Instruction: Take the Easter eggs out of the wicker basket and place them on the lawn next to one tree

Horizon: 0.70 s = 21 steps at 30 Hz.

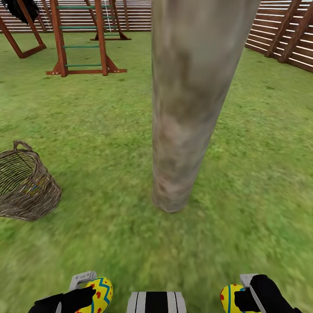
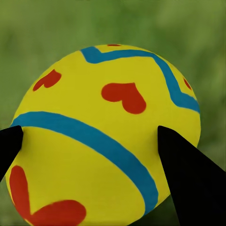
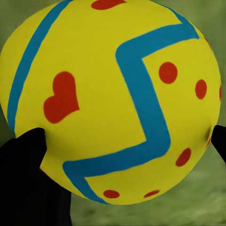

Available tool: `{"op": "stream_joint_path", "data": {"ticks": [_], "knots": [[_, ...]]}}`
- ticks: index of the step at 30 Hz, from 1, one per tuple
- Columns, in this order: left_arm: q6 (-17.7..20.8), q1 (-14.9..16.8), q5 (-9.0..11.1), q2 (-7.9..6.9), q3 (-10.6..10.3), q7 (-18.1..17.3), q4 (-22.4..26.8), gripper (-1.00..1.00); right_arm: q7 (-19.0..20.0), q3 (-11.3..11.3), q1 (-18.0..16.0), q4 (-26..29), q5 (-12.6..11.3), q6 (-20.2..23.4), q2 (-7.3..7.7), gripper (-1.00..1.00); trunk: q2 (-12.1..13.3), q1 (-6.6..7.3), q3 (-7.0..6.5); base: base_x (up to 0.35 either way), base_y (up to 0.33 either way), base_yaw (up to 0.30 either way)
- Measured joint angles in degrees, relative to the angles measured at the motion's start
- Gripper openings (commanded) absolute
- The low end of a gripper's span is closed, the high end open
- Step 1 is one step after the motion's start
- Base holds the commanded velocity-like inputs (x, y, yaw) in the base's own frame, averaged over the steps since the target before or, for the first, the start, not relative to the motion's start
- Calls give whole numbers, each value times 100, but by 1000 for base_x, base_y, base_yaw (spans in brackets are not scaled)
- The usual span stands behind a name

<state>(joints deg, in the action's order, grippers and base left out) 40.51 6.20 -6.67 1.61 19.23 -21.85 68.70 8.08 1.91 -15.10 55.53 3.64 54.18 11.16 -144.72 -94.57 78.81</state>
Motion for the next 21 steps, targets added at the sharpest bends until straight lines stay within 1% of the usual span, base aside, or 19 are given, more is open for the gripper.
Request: {"op": "stream_joint_path", "data": {"ticks": [8, 21], "knots": [[1, 0, -3, -1, 0, 0, -4, -100, -1, -5, 0, 1, 0, 4, 0, -100, -11, -21, 177, 0, 0, 0], [0, 0, 7, -1, -7, 0, 1, -100, -1, -1, 0, 4, 0, 6, 0, -100, -11, -21, 177, 0, 0, 0]]}}
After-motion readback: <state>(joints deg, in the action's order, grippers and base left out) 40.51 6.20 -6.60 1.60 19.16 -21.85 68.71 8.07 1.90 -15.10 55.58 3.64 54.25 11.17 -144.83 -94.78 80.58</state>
